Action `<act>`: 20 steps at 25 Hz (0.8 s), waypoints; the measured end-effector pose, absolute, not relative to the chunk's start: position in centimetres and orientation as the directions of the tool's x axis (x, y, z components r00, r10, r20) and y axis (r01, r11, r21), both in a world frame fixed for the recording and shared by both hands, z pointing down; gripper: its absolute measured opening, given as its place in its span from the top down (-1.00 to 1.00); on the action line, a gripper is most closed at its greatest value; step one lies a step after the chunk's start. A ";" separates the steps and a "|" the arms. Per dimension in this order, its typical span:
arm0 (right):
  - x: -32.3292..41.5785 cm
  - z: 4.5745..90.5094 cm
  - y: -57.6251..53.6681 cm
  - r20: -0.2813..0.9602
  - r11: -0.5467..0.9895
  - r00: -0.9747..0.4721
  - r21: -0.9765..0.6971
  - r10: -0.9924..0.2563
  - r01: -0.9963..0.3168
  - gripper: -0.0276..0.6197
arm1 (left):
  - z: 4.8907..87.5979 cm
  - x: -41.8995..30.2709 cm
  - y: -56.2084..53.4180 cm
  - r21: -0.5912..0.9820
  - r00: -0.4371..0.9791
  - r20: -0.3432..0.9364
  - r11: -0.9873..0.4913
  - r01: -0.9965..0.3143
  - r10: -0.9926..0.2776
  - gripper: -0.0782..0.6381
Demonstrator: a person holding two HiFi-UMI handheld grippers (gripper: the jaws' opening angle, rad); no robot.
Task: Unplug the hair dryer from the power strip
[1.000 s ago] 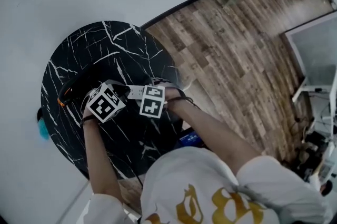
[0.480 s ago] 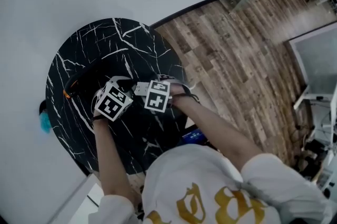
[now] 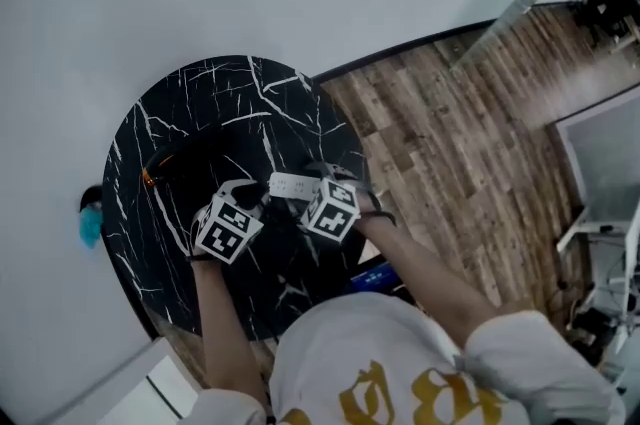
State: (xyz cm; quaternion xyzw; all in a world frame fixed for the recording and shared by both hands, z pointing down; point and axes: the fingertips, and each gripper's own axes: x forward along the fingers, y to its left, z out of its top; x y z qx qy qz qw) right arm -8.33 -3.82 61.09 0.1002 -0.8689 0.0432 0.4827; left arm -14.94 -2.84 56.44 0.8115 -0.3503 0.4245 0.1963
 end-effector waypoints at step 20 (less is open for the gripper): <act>-3.9 57.8 -4.0 0.791 0.915 -0.572 -0.039 -0.216 -0.401 0.09 | 61.8 -13.1 1.3 0.162 0.393 0.902 -0.704 -0.692 -0.178 0.62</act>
